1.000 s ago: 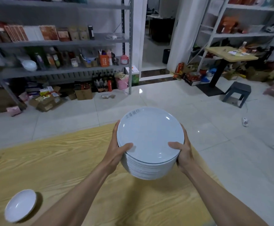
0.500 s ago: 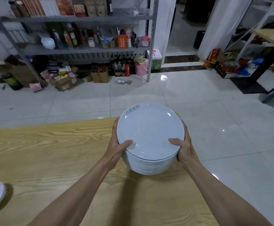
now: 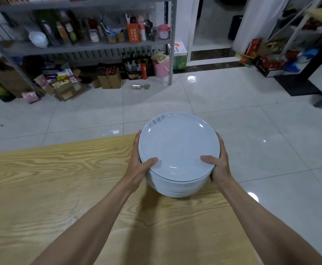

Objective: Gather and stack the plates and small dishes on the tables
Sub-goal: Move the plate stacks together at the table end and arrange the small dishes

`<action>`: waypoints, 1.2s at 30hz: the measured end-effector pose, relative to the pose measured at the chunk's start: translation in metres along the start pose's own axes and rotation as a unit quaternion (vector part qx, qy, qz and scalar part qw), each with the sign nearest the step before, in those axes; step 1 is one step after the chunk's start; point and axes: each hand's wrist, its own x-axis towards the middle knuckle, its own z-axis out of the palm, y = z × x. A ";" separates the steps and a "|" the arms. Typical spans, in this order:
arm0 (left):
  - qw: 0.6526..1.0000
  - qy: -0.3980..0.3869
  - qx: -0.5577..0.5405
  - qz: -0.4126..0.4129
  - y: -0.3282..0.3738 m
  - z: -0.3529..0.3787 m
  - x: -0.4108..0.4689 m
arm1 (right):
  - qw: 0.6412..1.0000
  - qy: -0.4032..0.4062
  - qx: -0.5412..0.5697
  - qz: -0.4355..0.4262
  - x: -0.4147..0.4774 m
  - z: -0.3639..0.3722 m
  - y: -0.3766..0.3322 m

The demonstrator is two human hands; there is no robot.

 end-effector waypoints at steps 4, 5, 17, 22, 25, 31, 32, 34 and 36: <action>1.000 -0.003 0.000 -0.002 -0.007 0.008 0.016 | 1.000 0.002 -0.007 -0.002 0.013 -0.009 0.005; 1.000 -0.004 0.000 -0.002 -0.008 0.009 0.019 | 1.000 0.003 -0.007 -0.002 0.016 -0.011 0.005; 1.000 -0.007 0.005 -0.004 -0.015 0.015 0.043 | 1.000 0.015 -0.013 -0.005 0.035 -0.019 0.013; 1.000 -0.018 0.008 -0.007 -0.016 0.015 0.045 | 1.000 0.012 -0.007 0.000 0.037 -0.020 0.014; 1.000 -0.021 0.004 -0.010 -0.018 0.014 0.043 | 1.000 0.006 -0.005 0.005 0.037 -0.021 0.016; 0.999 -0.031 0.019 -0.030 -0.012 0.011 0.042 | 0.999 -0.010 -0.033 0.021 0.038 -0.022 0.010; 0.998 -0.034 0.029 -0.035 -0.009 0.010 0.042 | 0.998 -0.011 -0.052 0.028 0.037 -0.024 0.007; 0.996 -0.031 0.060 -0.051 -0.004 0.006 0.041 | 0.994 -0.021 -0.099 0.047 0.035 -0.027 0.000; 0.992 -0.017 0.102 -0.069 0.004 0.003 0.040 | 0.985 -0.029 -0.157 0.070 0.033 -0.027 -0.009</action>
